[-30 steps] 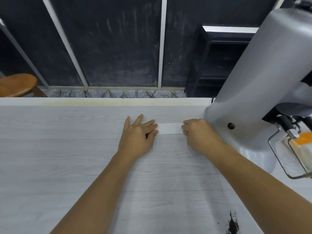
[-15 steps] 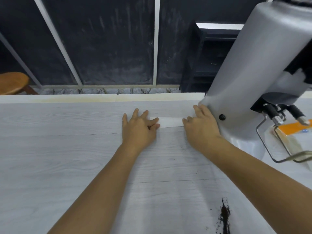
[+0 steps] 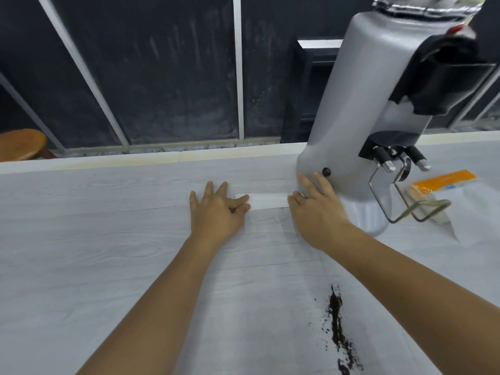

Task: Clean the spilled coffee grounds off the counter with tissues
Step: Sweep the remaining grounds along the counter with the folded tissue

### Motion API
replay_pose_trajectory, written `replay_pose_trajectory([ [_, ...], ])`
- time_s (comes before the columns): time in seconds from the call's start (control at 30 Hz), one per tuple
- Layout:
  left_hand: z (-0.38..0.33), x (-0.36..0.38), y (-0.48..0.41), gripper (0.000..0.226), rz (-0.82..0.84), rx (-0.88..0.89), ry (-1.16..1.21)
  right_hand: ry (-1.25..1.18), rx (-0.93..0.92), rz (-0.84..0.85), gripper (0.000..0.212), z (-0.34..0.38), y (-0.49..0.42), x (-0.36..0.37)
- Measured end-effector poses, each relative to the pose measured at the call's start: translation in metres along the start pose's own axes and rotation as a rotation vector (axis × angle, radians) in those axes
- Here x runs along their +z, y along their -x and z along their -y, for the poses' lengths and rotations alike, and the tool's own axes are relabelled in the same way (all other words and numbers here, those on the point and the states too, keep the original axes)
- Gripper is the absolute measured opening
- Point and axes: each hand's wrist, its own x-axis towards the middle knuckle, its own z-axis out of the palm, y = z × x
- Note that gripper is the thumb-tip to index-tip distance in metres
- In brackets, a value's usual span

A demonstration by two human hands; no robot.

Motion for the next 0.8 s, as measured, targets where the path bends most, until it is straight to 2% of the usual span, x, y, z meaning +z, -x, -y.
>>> replay_pose_trajectory([
  [0.17, 0.006, 0.001, 0.006, 0.033, -0.002, -0.009, 0.022, -0.015, -0.124, -0.015, 0.029, -0.011, -0.006, 0.001],
  [0.27, 0.008, 0.001, 0.014, 0.032, 0.000, 0.004, 0.020, -0.066, -0.186, -0.140, 0.027, -0.020, 0.008, 0.013],
  [0.43, 0.001, 0.003, 0.037, 0.033, 0.008, 0.041, -0.001, -0.171, -0.195, -0.336, 0.038, -0.022, 0.037, 0.038],
  [0.8, -0.046, 0.009, 0.102, 0.030, 0.032, 0.029, 0.029, -0.377, -0.238, -0.275, 0.065, -0.039, 0.126, 0.061],
])
